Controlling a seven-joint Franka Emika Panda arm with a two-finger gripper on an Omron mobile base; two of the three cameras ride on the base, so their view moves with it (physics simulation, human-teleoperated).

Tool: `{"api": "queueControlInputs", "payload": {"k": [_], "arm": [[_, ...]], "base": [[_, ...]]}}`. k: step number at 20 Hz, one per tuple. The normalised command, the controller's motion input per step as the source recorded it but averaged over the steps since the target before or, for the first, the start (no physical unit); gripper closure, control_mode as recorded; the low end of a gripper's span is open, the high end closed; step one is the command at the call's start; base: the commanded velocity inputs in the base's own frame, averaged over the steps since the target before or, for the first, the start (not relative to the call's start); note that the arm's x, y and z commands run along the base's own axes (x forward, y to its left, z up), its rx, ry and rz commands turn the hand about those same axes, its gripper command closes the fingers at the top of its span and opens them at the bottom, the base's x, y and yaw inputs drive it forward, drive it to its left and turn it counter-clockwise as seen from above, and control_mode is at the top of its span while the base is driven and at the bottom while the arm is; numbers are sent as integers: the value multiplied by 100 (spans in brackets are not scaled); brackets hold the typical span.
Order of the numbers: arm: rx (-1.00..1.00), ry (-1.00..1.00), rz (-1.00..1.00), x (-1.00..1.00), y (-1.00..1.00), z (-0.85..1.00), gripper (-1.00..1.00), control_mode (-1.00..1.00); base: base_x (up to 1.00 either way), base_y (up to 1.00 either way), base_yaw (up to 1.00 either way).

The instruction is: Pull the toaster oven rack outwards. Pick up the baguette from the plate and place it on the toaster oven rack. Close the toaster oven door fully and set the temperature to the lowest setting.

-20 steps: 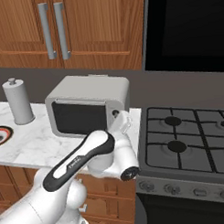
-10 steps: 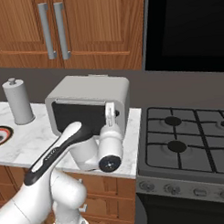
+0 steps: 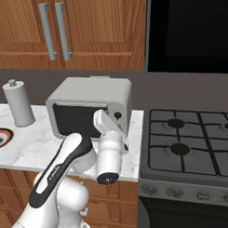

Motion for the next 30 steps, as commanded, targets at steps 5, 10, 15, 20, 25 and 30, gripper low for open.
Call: {"api": "queueControlInputs", "payload": {"k": [5,10,15,20,25,30], "arm": [[-62,-27,-1,-4,0,0,-100,-100],[-69,-22,-11,-6,0,0,-100,-100],[-33,-3,-19,-8,10,0,-100,-100],[-17,1,-19,0,41,0,-100,-100],[-10,5,-13,12,38,0,-100,-100],[0,9,0,11,4,0,-100,-100]], "base": [[0,0,0],[0,0,0],[0,0,0],[0,0,0],[0,0,0],[0,0,0]]}}
